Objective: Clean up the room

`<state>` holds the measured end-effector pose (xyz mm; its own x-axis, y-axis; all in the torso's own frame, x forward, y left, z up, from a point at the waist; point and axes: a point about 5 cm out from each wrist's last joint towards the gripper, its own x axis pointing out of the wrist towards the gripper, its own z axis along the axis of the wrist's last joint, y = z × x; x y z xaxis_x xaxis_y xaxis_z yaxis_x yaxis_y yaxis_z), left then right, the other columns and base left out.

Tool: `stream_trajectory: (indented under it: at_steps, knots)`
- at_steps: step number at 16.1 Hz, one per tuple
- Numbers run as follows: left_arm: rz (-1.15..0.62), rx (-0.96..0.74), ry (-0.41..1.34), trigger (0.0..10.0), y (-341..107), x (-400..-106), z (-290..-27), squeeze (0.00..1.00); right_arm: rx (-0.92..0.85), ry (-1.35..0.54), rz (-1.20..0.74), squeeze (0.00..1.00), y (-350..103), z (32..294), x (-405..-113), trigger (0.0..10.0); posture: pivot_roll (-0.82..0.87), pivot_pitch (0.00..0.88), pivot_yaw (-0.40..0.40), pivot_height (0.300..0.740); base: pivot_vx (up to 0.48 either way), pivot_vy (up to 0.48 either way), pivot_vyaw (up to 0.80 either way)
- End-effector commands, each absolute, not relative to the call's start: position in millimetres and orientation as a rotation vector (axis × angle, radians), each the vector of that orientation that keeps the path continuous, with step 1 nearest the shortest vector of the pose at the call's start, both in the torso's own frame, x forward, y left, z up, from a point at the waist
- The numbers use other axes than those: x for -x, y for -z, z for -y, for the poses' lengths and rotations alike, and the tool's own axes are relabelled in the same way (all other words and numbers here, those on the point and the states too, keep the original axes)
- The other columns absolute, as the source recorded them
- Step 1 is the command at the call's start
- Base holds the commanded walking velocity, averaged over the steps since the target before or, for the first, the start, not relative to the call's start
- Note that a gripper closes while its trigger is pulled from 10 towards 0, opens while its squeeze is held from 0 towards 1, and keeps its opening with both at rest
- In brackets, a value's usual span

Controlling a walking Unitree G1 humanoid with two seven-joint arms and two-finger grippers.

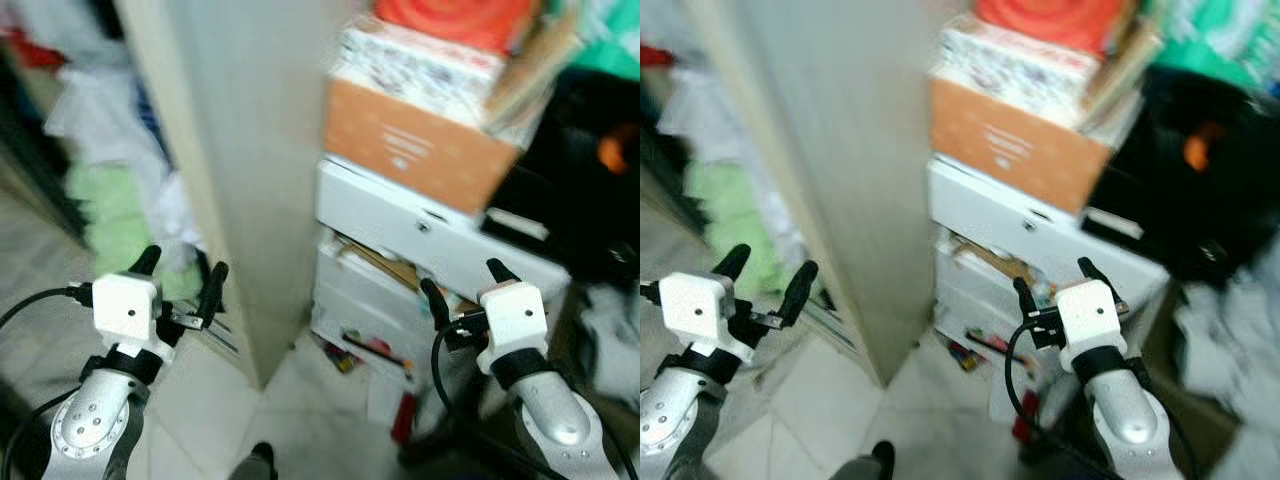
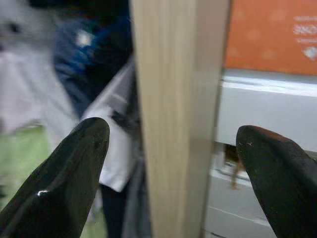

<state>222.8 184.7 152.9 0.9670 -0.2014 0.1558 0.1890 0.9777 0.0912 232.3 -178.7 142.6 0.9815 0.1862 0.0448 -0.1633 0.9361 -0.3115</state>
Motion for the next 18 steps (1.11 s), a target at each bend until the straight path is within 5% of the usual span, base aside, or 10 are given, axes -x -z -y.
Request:
stream_trajectory:
  at_steps: [1,18]
  knots:
    - [0.145,-0.062,0.213,10.0,-149.0,-219.9,-180.9,0.00,0.317,-0.178,0.055,0.00,-141.7,182.7,-231.1,10.0,0.05,0.144,-0.077,0.740,0.000,0.000,0.78]
    - [0.153,-0.050,0.231,10.0,-149.3,-225.4,-171.7,0.00,0.296,-0.223,0.058,0.00,-141.9,175.2,-237.4,10.0,0.06,0.140,-0.087,0.740,0.000,0.000,0.77]
